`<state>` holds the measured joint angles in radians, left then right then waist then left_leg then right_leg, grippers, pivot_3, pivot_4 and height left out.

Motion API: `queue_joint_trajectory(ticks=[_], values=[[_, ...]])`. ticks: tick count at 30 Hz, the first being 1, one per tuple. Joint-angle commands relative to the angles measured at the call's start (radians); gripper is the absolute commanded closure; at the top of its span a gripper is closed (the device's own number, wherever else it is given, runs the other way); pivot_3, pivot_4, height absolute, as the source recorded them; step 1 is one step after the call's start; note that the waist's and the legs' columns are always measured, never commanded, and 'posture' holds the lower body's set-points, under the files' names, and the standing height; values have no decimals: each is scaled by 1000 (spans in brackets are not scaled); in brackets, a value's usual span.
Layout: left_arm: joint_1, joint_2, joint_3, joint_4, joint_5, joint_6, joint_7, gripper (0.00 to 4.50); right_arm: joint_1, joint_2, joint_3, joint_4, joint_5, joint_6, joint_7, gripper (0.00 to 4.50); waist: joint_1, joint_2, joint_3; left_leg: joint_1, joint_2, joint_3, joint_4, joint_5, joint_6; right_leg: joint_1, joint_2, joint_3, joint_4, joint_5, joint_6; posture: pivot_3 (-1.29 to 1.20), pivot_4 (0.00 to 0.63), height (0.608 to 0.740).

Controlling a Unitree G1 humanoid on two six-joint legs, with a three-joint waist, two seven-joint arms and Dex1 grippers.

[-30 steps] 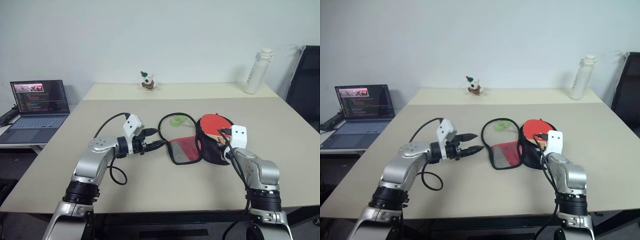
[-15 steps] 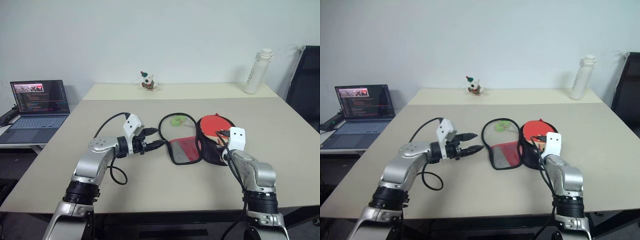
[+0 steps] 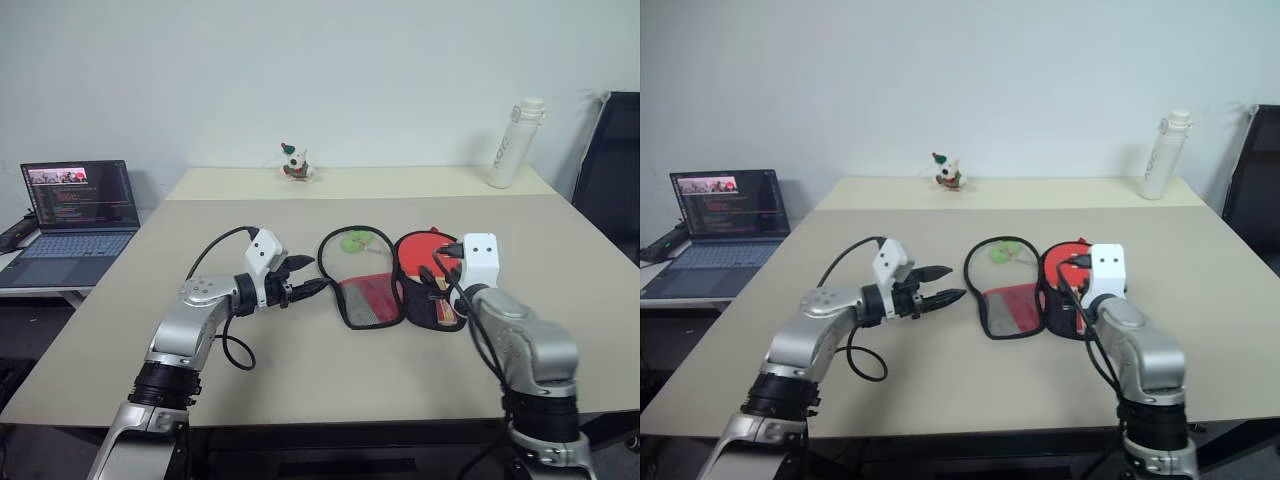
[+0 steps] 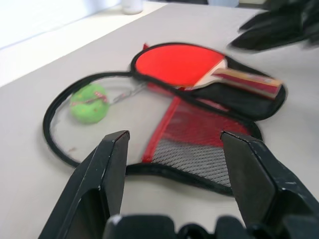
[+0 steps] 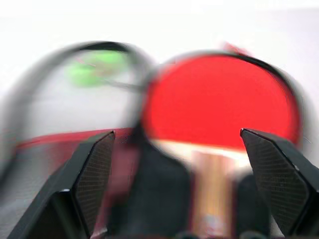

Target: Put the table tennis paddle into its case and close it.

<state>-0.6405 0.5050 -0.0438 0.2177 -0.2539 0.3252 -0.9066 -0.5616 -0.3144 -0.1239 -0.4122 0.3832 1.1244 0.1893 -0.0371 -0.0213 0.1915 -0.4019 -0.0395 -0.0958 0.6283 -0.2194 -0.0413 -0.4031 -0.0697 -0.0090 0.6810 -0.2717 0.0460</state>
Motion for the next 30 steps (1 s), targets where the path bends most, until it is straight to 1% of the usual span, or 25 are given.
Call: queue_joint_trajectory(ticks=[1, 2, 5, 6, 9, 12, 15, 21, 23, 27, 30], values=[[-41, -3, -15, 51, 30, -48, -8, 1333, -29, -98, -4, -113, 154, 46, 192, 75, 1, 0, 0, 0, 0, 0, 0, 0, 0, 0, 0, 0, 0, 0, 0, 0, 150, 740], [-57, -5, -27, 90, 49, -63, -8, 1333, -27, -142, -16, -119, 189, 54, 241, 75, 2, 0, 0, 0, 0, 0, 0, 0, 0, 1, 0, 0, 0, 0, 0, 0, 150, 740], [-128, -23, -58, 245, 108, -125, 13, 1917, -10, -278, -48, -124, 257, 58, 367, 34, 8, -1, 0, 0, -1, 0, 0, 0, 0, 1, 0, -2, -1, 0, 1, 0, 150, 740], [-148, -30, -61, 284, 120, -144, 17, 2232, -6, -304, -55, -120, 268, 55, 385, 34, 10, -1, 0, 0, -1, 0, 1, 0, 0, 1, 0, -2, -1, -1, 1, 0, 150, 740], [-202, -56, -74, 399, 156, -200, 26, 3397, 9, -356, -63, -106, 286, 36, 414, 34, 9, -1, 0, 0, -1, 0, 1, 0, 0, 2, 0, -2, -2, -1, 2, 0, 150, 740], [-252, -91, -95, 518, 199, -259, 33, 4466, 27, -401, -65, -88, 273, 6, 432, 34, 9, -1, 0, 0, -1, 0, 1, 0, 0, 2, -1, -2, -2, -1, 2, 0, 150, 740], [-293, -123, -115, 637, 240, -301, 35, 4466, 39, -430, -71, -68, 263, -15, 435, 34, 6, -2, 0, 0, -1, 1, 1, 0, 0, 2, -1, -2, -2, -1, 2, 0, 150, 740], [-338, -165, -125, 790, 291, -351, 40, 4466, 60, -472, -97, -48, 264, -41, 427, 34, 6, -3, 1, 0, -1, 1, 1, 0, 0, 2, 0, -2, -1, -1, 3, 0, 150, 740], [-348, -184, -109, 817, 285, -366, 47, 4466, 67, -478, -103, -46, 267, -45, 423, 34, 8, -3, 1, -1, -1, 1, 1, 0, 0, 2, -1, -2, -2, -1, 2, 0, 150, 740], [-374, -264, -47, 857, 221, -364, 30, 4466, 87, -491, -114, -44, 267, -52, 419, 34, 10, -3, 1, -1, -1, 1, 2, 0, 0, 2, -2, -2, -2, -1, 3, 0, 150, 740], [-390, -300, -34, 863, 214, -358, 14, 4466, 94, -501, -119, -37, 264, -58, 422, 34, 11, -5, 2, -1, -1, 1, 2, 0, 0, 2, -2, -2, -2, -1, 3, 0, 150, 740]])
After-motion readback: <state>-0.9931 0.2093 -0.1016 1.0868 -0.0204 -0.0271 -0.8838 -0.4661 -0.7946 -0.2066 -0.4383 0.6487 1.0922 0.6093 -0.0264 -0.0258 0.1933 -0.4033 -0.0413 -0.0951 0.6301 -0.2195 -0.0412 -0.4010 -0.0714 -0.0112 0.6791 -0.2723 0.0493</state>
